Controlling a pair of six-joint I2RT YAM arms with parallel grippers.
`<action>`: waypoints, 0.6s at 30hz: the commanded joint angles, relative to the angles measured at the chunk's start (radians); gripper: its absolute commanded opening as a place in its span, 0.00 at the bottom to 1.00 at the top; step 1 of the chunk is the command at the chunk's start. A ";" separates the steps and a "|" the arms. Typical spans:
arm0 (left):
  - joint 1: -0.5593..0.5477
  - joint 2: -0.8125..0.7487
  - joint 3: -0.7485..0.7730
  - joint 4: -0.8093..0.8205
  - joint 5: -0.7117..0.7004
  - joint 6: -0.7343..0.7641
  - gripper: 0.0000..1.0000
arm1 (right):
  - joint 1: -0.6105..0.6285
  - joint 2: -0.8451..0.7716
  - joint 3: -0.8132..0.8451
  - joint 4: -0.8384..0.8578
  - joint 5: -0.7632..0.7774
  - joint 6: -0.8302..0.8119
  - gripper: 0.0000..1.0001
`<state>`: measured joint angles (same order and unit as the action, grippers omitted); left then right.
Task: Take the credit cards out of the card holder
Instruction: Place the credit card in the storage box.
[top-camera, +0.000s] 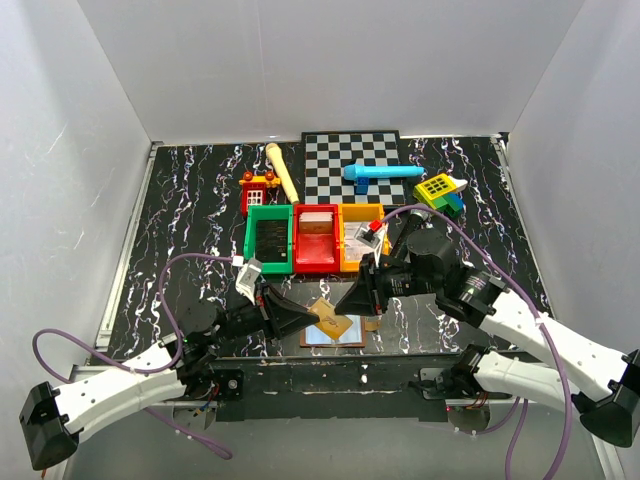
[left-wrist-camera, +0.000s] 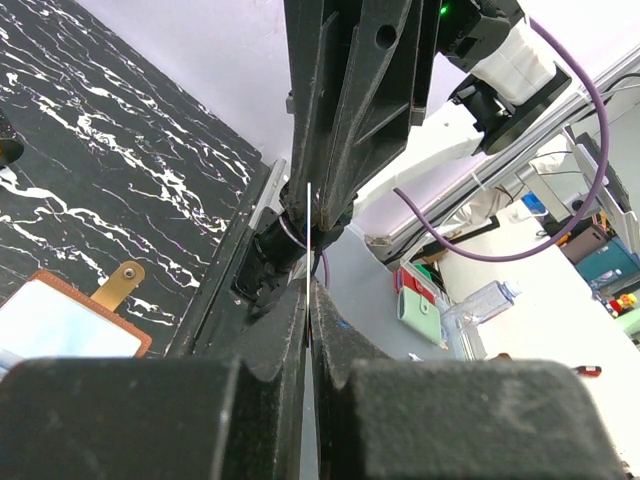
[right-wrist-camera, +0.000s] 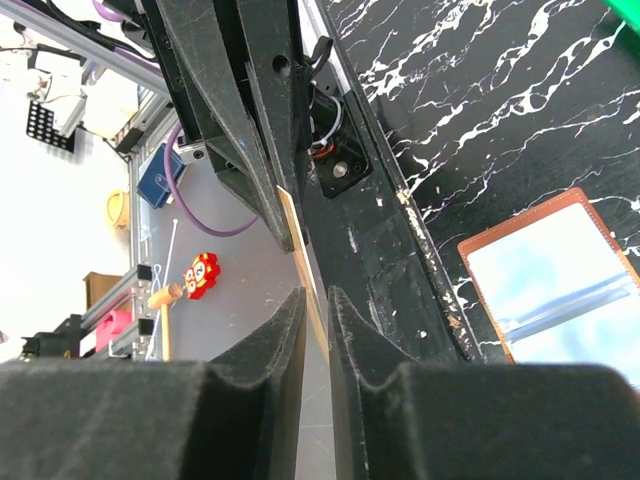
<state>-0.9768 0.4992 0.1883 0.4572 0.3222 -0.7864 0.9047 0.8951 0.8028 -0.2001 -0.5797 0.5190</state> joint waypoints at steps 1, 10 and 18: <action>0.006 0.010 0.002 0.029 0.011 0.001 0.00 | -0.001 0.005 0.003 0.060 -0.031 0.004 0.19; 0.007 0.019 0.008 0.018 -0.003 0.003 0.02 | -0.001 0.018 0.012 0.067 -0.069 0.007 0.01; 0.016 -0.138 0.095 -0.329 -0.213 0.041 0.71 | -0.058 -0.004 0.091 -0.080 0.041 -0.011 0.01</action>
<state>-0.9730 0.4599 0.2081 0.3279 0.2497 -0.7803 0.8886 0.9001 0.8104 -0.2054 -0.6003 0.5201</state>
